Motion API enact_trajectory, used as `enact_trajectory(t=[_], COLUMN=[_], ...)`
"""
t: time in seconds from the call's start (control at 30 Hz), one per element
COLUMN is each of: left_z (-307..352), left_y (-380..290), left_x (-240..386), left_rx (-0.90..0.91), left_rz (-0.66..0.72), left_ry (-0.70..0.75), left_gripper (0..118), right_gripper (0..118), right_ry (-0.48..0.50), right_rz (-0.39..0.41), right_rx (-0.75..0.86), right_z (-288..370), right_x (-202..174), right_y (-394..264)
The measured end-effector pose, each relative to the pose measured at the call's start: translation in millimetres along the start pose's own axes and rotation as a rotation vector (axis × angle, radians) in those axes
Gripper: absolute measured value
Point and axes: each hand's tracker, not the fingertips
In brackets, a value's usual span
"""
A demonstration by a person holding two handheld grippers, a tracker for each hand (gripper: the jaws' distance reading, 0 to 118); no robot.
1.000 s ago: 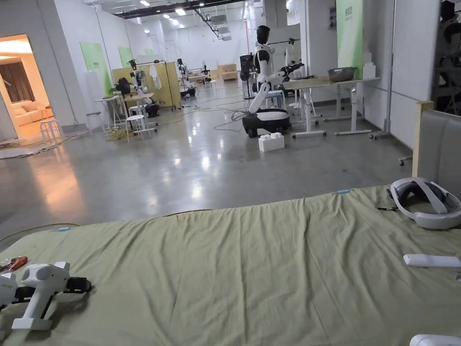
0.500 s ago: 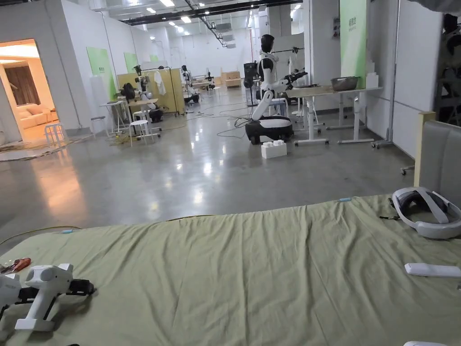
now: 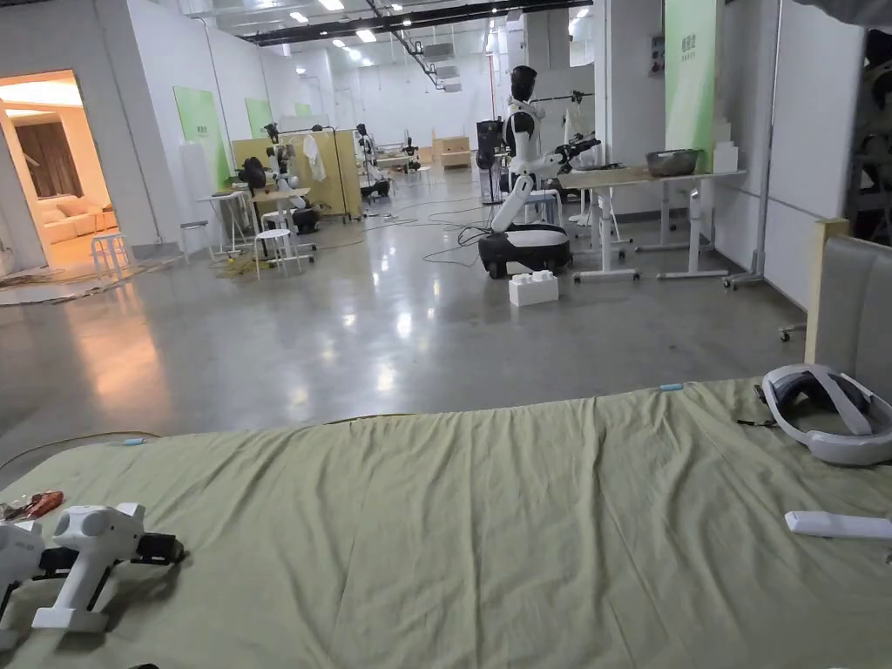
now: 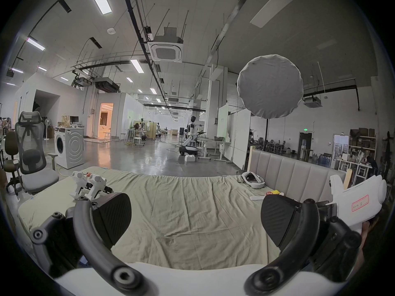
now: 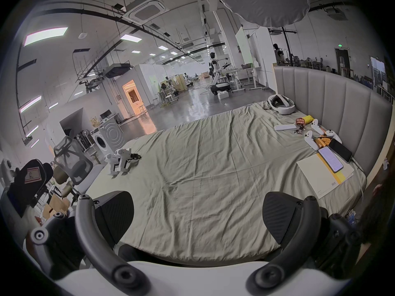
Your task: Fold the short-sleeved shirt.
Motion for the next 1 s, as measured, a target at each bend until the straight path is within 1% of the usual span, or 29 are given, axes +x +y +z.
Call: enact_trajectory(t=[0.2, 0.37, 0.47, 0.53, 0.57, 0.6, 0.67, 0.7, 0.73, 0.77, 0.83, 0.87, 0.93, 1.0], left_z=[0, -1, -1, 0, 1, 1, 0, 0, -1, -1, -1, -1, -2, -2], left_y=[0, 0, 1, 1, 1, 1, 1, 2, 2, 1, 1, 0, -1, -2], left_x=[-2, -3, -5, -6, -7, -7, -9, -10, -10, -10, -11, -10, -9, -9], left_rx=[-0.003, -0.004, -0.002, 0.001, 0.003, 0.006, 0.005, 0.002, 0.003, 0.002, -0.001, -0.004, -0.007, -0.007], left_rz=[0.010, 0.009, 0.014, 0.016, 0.017, 0.019, 0.027, 0.031, 0.034, 0.035, 0.032, 0.029, 0.021, 0.017], left_ry=[0.005, 0.011, 0.009, 0.005, 0.005, 0.006, 0.006, 0.007, 0.010, 0.011, 0.011, 0.012, 0.019, 0.020], left_gripper=[118, 118, 118, 118, 118, 118, 118, 118, 118, 118, 118, 118, 118, 118], right_gripper=[118, 118, 118, 118, 118, 118, 118, 118, 118, 118, 118, 118, 118, 118], right_ry=[-0.052, -0.008, -0.021, -0.119, -0.172, -0.204, -0.167, -0.132, -0.087, -0.021, 0.097, 0.103, 0.053, -0.025], right_rz=[0.014, 0.004, -0.002, -0.030, -0.023, -0.015, -0.024, -0.068, -0.105, -0.134, -0.149, -0.167, -0.160, -0.100], right_rx=[0.001, 0.017, 0.032, 0.060, 0.045, 0.012, -0.019, -0.045, -0.055, -0.060, -0.052, -0.047, -0.040, -0.010], right_z=[-1, -2, -3, -5, -8, -11, -16, -16, -16, -16, -17, -17, -16, -15], right_x=[-1, 1, 1, 1, -1, -1, 1, 3, 8, 12, 21, 23, 23, 20], right_y=[1, -1, -2, -1, 1, 2, 4, 5, 4, 3, 1, 0, 1, 1])
